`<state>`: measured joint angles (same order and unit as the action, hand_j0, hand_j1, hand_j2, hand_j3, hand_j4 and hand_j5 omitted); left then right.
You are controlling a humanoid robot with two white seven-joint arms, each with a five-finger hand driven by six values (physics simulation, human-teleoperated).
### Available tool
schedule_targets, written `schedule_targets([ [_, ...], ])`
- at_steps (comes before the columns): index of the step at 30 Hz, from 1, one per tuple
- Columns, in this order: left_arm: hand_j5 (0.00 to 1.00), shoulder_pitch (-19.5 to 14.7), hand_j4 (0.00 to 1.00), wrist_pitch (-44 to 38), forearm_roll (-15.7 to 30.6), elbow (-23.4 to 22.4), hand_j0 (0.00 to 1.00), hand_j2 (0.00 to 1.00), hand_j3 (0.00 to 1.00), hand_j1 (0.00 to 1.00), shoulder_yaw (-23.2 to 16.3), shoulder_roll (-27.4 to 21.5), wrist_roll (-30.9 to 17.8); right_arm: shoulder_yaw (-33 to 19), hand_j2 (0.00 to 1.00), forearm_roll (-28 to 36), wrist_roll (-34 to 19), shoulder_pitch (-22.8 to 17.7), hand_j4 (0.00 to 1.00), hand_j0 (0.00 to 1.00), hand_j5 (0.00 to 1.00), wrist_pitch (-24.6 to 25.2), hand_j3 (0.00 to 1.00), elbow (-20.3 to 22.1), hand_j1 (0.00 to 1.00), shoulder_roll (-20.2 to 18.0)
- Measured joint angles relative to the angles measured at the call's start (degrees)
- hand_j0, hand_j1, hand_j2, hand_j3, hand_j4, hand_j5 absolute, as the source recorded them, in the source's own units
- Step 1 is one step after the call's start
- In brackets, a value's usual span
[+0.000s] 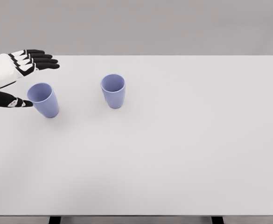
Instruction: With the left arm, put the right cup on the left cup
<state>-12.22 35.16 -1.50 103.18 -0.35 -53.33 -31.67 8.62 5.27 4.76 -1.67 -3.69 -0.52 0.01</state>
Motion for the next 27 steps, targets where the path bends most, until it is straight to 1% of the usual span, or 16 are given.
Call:
schedule_targets([
  [6, 1.0, 0.09, 1.0, 0.0, -0.11, 0.03, 1.0, 1.0, 1.0, 1.0, -0.01, -0.06, 0.0, 0.0, 1.0, 0.0, 0.0, 0.0, 1.0, 1.0, 1.0, 0.0, 1.0, 0.0, 1.0, 0.0],
  [12, 1.0, -2.11, 1.0, -0.01, 0.44, 0.02, 1.0, 1.0, 1.0, 1.0, 0.38, 0.4, 0.03, 0.0, 1.0, 0.0, 0.0, 0.0, 1.0, 1.0, 1.0, -0.01, 1.0, 0.0, 1.0, 0.0],
  [13, 1.0, -1.93, 1.0, -0.01, 0.51, 0.04, 1.0, 1.0, 1.0, 1.0, 0.29, 0.49, 0.04, 0.0, 1.0, 0.0, -0.01, 0.0, 1.0, 1.0, 1.0, 0.0, 1.0, 0.0, 1.0, 0.0],
  [16, 1.0, -2.63, 1.0, -0.01, 1.31, 0.07, 1.0, 1.0, 1.0, 1.0, -0.44, 0.22, -0.25, 0.0, 1.0, 0.0, -0.01, 0.0, 1.0, 1.0, 1.0, 0.0, 1.0, 0.0, 1.0, 0.0],
  [18, 1.0, -3.07, 1.0, -0.01, 2.62, 0.08, 1.0, 1.0, 1.0, 1.0, -1.29, 0.05, -1.27, 0.0, 1.0, 0.0, -0.01, 0.0, 1.0, 1.0, 1.0, 0.0, 1.0, 0.0, 1.0, 0.0],
  [19, 1.0, -4.21, 1.0, -0.02, 3.47, 0.08, 1.0, 1.0, 1.0, 1.0, -2.05, -0.11, -1.85, 0.0, 1.0, 0.0, -0.01, 0.0, 1.0, 1.0, 1.0, -0.01, 1.0, 0.0, 1.0, 0.0],
  [20, 1.0, -6.41, 1.0, -0.05, 4.18, 0.08, 1.0, 1.0, 1.0, 1.0, -3.24, -0.32, -2.27, 0.0, 1.0, 0.0, -0.01, 0.0, 1.0, 1.0, 1.0, -0.01, 1.0, 0.0, 1.0, 0.0],
  [21, 1.0, -9.48, 1.0, -0.07, 5.09, 0.09, 1.0, 1.0, 1.0, 1.0, -4.98, -0.47, -2.57, 0.0, 1.0, 0.0, -0.01, 0.0, 1.0, 1.0, 1.0, 0.0, 1.0, 0.0, 1.0, 0.0],
  [22, 1.0, -10.89, 1.0, -0.11, 6.36, 0.09, 1.0, 1.0, 1.0, 1.0, -6.8, -0.58, -2.79, 0.0, 1.0, 0.0, -0.01, 0.0, 1.0, 1.0, 1.0, 0.0, 1.0, 0.0, 1.0, 0.0],
  [23, 1.0, -11.6, 1.0, -0.95, 7.82, 0.09, 1.0, 1.0, 1.0, 1.0, -8.44, -0.62, -2.95, 0.0, 1.0, 0.0, -0.01, 0.0, 1.0, 1.0, 1.0, 0.0, 1.0, 0.0, 1.0, 0.0],
  [24, 1.0, -11.86, 1.0, -2.33, 9.23, 0.09, 1.0, 1.0, 1.0, 1.0, -9.78, -0.64, -3.07, 0.0, 1.0, 0.0, -0.01, 0.0, 1.0, 1.0, 1.0, 0.0, 1.0, 0.0, 1.0, 0.0],
  [25, 1.0, -13.09, 1.0, -4.21, 11.06, 0.09, 1.0, 1.0, 1.0, 1.0, -11.4, -0.65, -3.15, 0.0, 1.0, 0.0, -0.01, 0.0, 1.0, 1.0, 1.0, 0.0, 1.0, 0.0, 1.0, 0.0],
  [27, 1.0, -17.31, 1.0, -9.4, 15.06, 0.09, 1.0, 1.0, 1.0, 1.0, -16.13, -0.58, -3.24, 0.0, 1.0, 0.0, -0.01, 0.0, 1.0, 1.0, 1.0, 0.0, 1.0, 0.0, 1.0, 0.0],
])
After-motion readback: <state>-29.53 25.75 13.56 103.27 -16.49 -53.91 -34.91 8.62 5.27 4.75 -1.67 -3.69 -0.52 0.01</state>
